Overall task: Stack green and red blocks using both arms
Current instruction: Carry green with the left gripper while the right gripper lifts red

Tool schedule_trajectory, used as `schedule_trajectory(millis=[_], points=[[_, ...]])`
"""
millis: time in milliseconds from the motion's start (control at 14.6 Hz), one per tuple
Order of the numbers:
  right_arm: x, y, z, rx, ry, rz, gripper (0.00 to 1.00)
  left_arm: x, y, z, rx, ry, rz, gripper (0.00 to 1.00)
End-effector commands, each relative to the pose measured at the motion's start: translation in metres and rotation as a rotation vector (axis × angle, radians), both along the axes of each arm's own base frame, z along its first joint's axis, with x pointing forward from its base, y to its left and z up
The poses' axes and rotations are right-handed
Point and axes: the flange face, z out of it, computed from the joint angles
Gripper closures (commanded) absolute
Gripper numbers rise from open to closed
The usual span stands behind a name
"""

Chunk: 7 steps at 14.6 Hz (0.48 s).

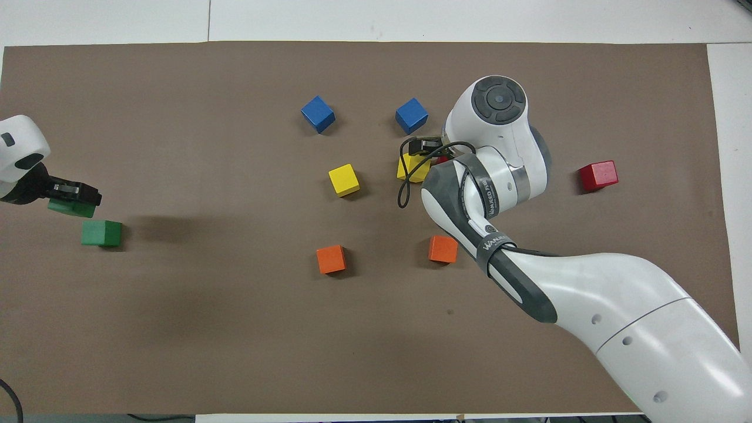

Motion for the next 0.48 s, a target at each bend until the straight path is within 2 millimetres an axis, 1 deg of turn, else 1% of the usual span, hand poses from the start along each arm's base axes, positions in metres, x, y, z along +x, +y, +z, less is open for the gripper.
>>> schedule_trajectory(millis=[0,205,411], points=[[-0.004,-0.013,-0.001,0.0,-0.005,-0.022,0.0,-0.028,0.01,-0.014,-0.003,-0.055,-0.008,1.0],[-0.001,-0.019,-0.001,0.009,-0.001,-0.04,0.0,-0.043,0.017,-0.029,0.009,-0.094,0.003,1.0],[0.0,-0.019,0.001,0.01,-0.004,-0.04,0.0,-0.056,0.016,-0.043,0.02,-0.126,0.008,1.0]])
